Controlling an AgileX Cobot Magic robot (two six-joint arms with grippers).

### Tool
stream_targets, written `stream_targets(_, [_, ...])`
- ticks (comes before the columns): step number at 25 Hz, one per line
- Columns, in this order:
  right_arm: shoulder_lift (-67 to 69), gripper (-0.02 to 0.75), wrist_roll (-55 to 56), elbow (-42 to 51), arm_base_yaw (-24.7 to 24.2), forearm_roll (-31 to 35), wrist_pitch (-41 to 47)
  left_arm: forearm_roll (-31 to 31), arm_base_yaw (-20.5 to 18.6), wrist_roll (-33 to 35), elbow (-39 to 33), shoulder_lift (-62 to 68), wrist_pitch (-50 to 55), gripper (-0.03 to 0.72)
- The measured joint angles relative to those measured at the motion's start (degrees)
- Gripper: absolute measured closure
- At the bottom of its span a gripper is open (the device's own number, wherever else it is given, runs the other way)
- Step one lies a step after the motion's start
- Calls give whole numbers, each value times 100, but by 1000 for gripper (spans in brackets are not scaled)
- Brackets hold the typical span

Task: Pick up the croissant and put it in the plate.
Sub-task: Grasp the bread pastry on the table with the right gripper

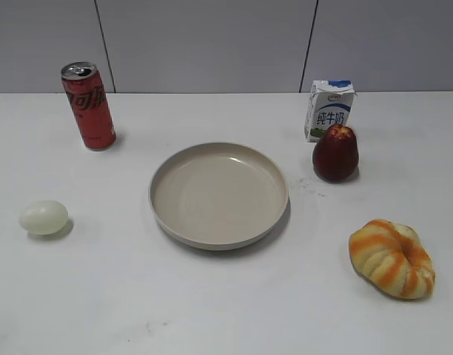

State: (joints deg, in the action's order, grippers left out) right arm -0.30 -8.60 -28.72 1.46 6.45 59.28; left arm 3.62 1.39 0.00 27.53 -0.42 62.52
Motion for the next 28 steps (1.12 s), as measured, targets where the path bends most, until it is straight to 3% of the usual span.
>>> stream_targets(12, [496,148,16,-6,0,-7,-5,0,0,0,0,0,0,137])
stream_targets(17, [1975,148,10,-255,0,139,-315,0,0,0,0,0,0,137])
stream_targets(28, [6076,149,-573,-1169,0,1196,-711,0,0,0,0,0,0,137])
